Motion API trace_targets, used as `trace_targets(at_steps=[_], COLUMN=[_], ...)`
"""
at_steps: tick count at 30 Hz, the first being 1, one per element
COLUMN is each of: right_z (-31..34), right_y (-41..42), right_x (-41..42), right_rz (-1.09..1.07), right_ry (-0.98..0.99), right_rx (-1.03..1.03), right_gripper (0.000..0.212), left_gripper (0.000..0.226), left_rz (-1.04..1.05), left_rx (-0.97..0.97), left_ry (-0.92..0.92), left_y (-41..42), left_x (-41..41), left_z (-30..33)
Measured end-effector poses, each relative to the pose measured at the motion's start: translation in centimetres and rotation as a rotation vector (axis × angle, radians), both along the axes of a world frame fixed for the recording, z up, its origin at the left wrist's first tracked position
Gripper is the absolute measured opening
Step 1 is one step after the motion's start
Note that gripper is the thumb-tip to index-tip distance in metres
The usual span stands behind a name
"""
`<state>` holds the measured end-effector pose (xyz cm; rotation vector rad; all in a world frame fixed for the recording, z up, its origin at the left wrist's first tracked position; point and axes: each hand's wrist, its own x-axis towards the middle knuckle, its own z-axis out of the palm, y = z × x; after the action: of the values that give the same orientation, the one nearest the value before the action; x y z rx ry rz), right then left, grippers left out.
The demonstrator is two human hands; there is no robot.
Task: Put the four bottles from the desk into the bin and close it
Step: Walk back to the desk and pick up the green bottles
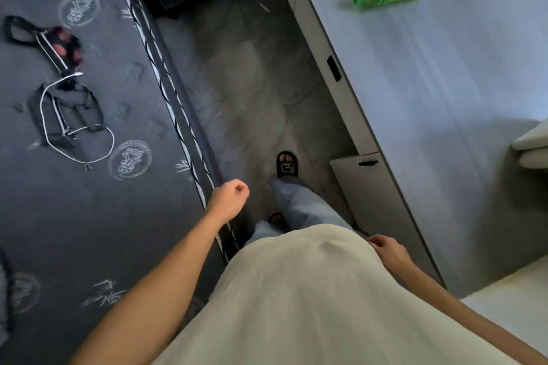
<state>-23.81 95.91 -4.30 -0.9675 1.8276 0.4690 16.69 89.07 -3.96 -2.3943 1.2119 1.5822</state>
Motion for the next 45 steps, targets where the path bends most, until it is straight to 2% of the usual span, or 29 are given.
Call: trace_targets(at_steps=[7, 12, 19, 23, 27, 31, 37, 41, 45], right_z=[0.0, 0.8, 0.7, 0.6, 1.0, 1.5, 1.2, 0.8, 1.1], right_y=[-15.8, -26.6, -37.1, -38.5, -37.1, -34.1, -31.7, -34.0, -39.6], right_x=[6.3, 12.1, 18.2, 20.5, 21.4, 21.4, 20.8, 19.3, 17.1], right_rz=[-0.016, 0.004, -0.077, -0.168, -0.242, -0.373, -0.593, -0.687, -0.696], right_ry=[-0.070, -0.178, -0.214, -0.178, -0.120, -0.067, -0.044, -0.046, -0.050], right_rx=[-0.117, -0.242, -0.300, -0.293, -0.232, -0.147, -0.020, -0.038, -0.163], right_gripper=[0.024, 0.026, 0.027, 0.023, 0.024, 0.022, 0.024, 0.024, 0.024], left_gripper=[0.014, 0.020, 0.022, 0.020, 0.029, 0.017, 0.022, 0.022, 0.018], left_rz=[-0.020, -0.112, -0.193, -0.219, -0.292, -0.309, -0.513, -0.681, -0.786], left_rx=[0.094, 0.200, 0.272, 0.253, 0.189, 0.137, 0.057, 0.071, 0.084], left_ry=[-0.049, -0.100, -0.092, -0.097, -0.070, -0.007, 0.032, 0.020, -0.054], left_y=[-5.2, -6.9, -14.5, -22.9, -32.5, -41.8, -52.3, -56.9, -59.9], left_x=[4.9, 9.9, 17.4, 20.4, 20.5, 17.5, 10.2, 6.7, 5.4], left_z=[-0.6, -0.1, 0.0, -0.5, -0.2, 0.6, 1.1, 1.1, 1.3])
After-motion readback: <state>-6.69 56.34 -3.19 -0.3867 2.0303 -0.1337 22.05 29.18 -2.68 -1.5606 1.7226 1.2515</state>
